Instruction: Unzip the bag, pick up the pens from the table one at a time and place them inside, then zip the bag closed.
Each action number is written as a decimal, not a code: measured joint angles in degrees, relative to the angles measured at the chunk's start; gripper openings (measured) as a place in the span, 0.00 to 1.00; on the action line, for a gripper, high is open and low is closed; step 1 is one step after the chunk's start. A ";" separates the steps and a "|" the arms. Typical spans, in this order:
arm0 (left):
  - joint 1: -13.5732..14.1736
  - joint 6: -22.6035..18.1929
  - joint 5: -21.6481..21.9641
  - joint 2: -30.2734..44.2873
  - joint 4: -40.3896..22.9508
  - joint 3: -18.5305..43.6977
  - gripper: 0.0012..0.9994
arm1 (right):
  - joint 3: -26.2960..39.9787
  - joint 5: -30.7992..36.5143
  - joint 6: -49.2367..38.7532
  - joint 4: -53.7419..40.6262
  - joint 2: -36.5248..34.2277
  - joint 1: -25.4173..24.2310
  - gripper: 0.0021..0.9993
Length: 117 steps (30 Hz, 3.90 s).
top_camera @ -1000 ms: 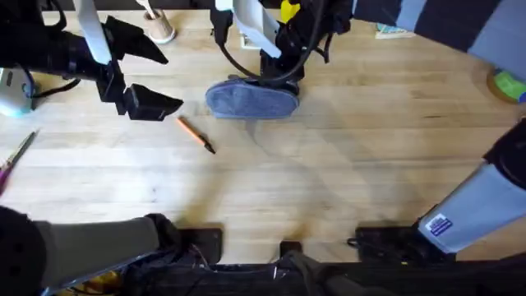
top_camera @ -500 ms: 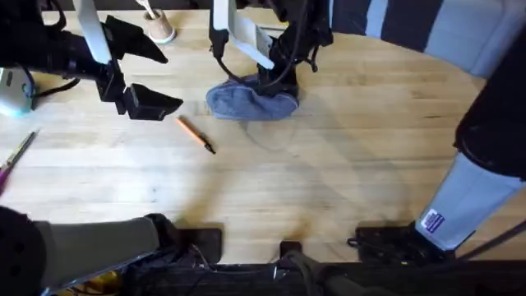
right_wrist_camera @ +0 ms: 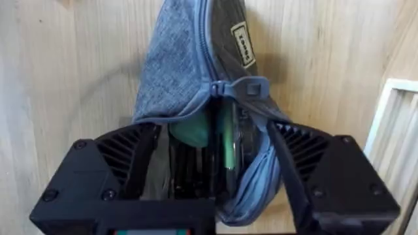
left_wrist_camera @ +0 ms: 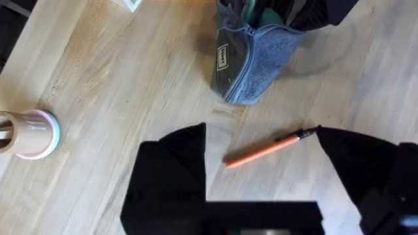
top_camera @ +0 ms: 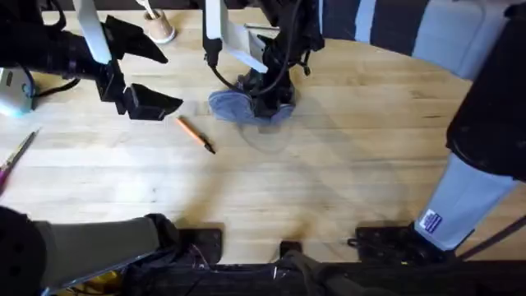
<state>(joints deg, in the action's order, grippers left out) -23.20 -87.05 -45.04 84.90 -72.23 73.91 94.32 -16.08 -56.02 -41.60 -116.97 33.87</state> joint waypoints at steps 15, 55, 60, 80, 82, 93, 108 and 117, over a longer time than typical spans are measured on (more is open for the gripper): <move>0.00 0.00 0.00 0.00 -0.03 0.00 0.99 | 0.03 0.00 2.72 -0.06 0.00 0.04 1.00; -10.46 34.94 11.86 -13.20 -4.10 2.29 0.99 | 0.03 4.80 39.81 -3.14 23.65 -5.94 1.00; -9.48 52.05 9.25 -13.02 -0.51 2.29 0.99 | 0.03 5.49 42.41 -1.97 25.09 -8.44 1.00; 9.63 100.45 27.66 -11.96 4.99 -2.52 1.00 | 0.03 5.79 46.02 -0.62 28.21 -15.84 1.00; 13.24 105.18 30.74 -11.96 7.79 -6.07 1.00 | 0.03 5.79 46.21 -0.64 29.35 -17.01 1.00; 23.96 123.66 40.13 -11.90 22.35 -25.20 1.00 | 0.03 5.77 46.61 -0.73 30.86 -18.21 1.00; 24.02 135.54 54.14 -9.52 23.60 -27.47 1.00 | 0.03 5.77 46.85 -0.75 30.86 -18.21 1.00; 24.79 137.00 53.56 -2.62 26.92 -28.52 0.92 | 0.03 5.77 46.87 -0.75 30.86 -18.21 1.00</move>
<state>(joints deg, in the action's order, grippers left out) 1.58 49.95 8.53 82.29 -45.31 45.39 94.35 -10.31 -9.15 -42.35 -86.11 15.66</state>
